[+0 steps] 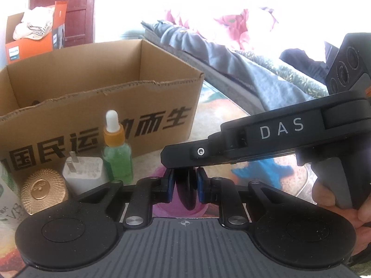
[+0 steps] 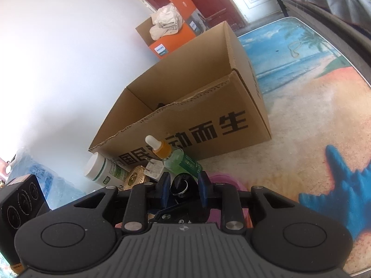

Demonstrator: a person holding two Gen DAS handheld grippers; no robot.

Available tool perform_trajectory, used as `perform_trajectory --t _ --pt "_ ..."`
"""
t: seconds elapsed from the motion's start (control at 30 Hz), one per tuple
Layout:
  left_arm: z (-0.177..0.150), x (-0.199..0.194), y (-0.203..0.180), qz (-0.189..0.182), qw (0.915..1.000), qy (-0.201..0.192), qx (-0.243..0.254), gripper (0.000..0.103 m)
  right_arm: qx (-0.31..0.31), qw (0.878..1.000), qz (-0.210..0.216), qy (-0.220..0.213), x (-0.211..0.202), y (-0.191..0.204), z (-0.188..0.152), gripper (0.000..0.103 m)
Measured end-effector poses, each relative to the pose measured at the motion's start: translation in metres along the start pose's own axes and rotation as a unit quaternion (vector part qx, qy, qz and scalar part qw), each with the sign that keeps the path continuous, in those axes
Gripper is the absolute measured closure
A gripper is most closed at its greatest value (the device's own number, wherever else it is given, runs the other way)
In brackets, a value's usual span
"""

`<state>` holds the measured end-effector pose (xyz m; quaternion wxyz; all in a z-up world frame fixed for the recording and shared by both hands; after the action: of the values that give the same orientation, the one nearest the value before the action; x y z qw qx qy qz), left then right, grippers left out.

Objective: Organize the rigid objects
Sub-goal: 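Lift the black key fob with the right gripper and carry it over the box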

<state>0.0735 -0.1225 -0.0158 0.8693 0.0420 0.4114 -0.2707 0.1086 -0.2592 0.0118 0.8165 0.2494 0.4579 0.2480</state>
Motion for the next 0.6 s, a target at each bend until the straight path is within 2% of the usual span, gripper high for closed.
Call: perform_trajectory --t 0.13,0.3,0.47,0.6 --pt "0.008 -0.011 -0.001 0.005 0.9999 -0.016 0.0 0.085 -0.015 1.0 0.007 -0.009 -0.008 0.013 0.004 0.075" --pt "0.031 -0.046 0.003 0.022 0.9983 -0.055 0.004 0.085 -0.056 0.997 0.027 -0.036 -0.025 0.047 0.025 0.075" --pt "0.076 -0.076 0.021 0.042 0.9955 -0.085 -0.005 0.085 -0.11 0.991 0.05 -0.061 -0.029 0.088 0.07 0.075" --pt "0.111 -0.076 0.05 0.06 0.9953 -0.075 -0.017 0.085 -0.12 0.99 0.067 -0.044 -0.006 0.106 0.116 0.075"
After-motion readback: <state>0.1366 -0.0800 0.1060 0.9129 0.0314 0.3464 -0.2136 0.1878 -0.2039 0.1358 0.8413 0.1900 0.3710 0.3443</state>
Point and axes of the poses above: each gripper's, at about its wrist camera, not at the fingertips, and x roughly the way its jaws point, y to its left, z to its top, the point moved 3 cm from there along x, roughly the way its jaws point, and after that the axes turned 8 degrees about y, right-handed, at the moved point
